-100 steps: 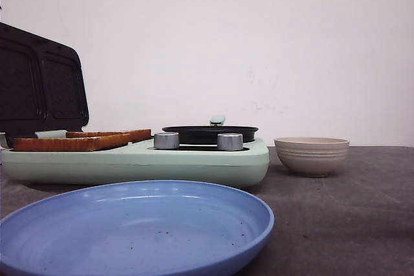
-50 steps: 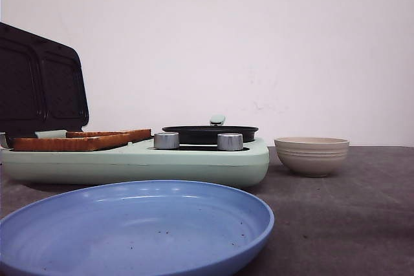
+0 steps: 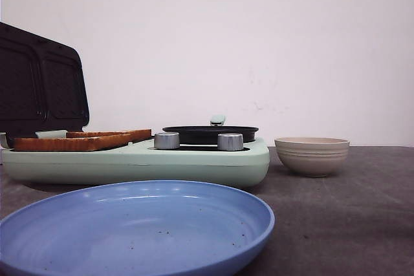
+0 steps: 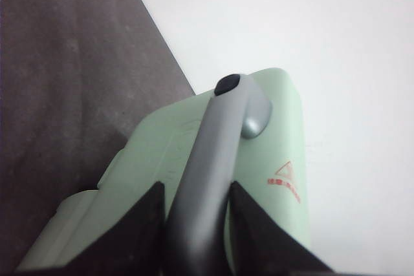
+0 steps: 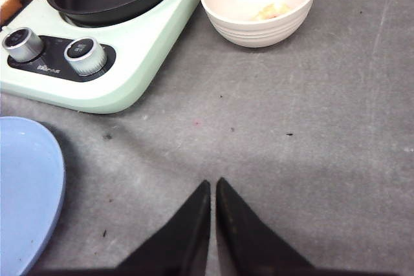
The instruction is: Make breakfast with bread and shrimp
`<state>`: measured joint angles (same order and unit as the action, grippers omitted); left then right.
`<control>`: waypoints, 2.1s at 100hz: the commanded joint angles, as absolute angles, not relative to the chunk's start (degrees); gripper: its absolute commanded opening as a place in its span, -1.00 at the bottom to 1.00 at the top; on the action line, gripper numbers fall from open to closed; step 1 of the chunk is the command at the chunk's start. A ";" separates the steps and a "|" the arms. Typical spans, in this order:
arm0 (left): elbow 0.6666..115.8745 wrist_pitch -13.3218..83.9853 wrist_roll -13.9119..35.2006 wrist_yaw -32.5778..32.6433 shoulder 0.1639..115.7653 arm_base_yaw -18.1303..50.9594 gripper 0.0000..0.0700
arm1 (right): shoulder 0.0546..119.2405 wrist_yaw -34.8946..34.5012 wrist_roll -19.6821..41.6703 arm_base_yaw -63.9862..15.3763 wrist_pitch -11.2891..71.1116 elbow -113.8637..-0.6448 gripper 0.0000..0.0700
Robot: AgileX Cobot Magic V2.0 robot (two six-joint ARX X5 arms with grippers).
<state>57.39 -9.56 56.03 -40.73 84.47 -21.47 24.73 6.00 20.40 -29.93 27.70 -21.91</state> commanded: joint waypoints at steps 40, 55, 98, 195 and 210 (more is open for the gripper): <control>58.35 -4.64 41.58 -36.86 85.45 -8.86 -0.99 | 24.95 6.09 20.58 -30.22 27.53 -21.85 -0.98; 58.35 0.38 34.48 -30.96 85.45 -3.03 -0.99 | 24.95 6.09 20.60 -30.22 27.53 -21.85 -0.98; 58.35 6.74 21.21 -14.59 85.45 11.79 -0.99 | 24.95 6.09 20.62 -30.24 27.55 -21.85 -0.98; 58.67 11.99 12.86 -6.00 89.49 18.02 0.05 | 24.95 6.07 20.67 -30.24 27.73 -21.85 -0.98; 59.86 12.56 12.62 -6.28 89.32 18.00 0.24 | 24.95 6.09 20.67 -30.24 27.75 -21.85 -0.98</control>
<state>59.27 10.46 12.95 -7.20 87.66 18.24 24.73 6.00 20.43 -29.93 28.05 -21.91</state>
